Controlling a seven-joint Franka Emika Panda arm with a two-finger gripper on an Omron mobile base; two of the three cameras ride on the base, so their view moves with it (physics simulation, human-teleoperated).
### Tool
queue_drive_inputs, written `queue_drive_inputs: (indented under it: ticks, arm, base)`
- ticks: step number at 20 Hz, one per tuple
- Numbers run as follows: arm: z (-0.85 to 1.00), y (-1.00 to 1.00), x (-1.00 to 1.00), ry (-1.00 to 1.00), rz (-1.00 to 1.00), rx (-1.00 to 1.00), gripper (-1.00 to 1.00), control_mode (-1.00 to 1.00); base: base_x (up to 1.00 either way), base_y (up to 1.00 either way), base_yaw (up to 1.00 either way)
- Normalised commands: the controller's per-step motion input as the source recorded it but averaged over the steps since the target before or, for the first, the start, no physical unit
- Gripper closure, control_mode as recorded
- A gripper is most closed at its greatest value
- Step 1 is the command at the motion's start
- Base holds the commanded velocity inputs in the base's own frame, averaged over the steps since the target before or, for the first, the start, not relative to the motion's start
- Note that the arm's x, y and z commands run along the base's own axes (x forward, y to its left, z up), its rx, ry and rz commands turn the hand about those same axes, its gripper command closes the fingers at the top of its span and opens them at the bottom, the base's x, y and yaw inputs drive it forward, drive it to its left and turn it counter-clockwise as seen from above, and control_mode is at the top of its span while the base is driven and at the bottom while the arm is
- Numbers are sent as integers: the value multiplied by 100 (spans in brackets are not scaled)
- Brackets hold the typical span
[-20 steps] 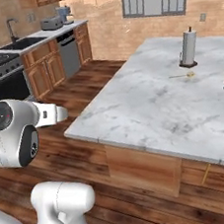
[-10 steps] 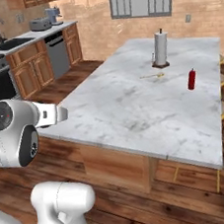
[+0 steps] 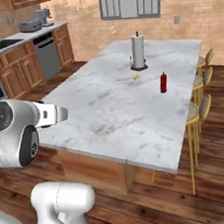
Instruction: Move the ketchup and shaker from the cabinet to the dining counter.
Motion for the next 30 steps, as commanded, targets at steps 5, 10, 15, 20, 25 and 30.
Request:
queue_drive_inputs:
  ticks: [5,10,15,20,25,30]
  arm:
    - [0,0,0,0,0,0,100,100]
    - [0,0,0,0,0,0,100,100]
    - [0,0,0,0,0,0,100,100]
    - [0,0,0,0,0,0,100,100]
    - [0,0,0,0,0,0,100,100]
    - [0,0,0,0,0,0,100,100]
  base:
    - [35,-64,5]
    - [35,-66,5]
    - [16,-73,2]
    - [-21,-60,3]
    - [-35,-45,1]
    - [2,-57,2]
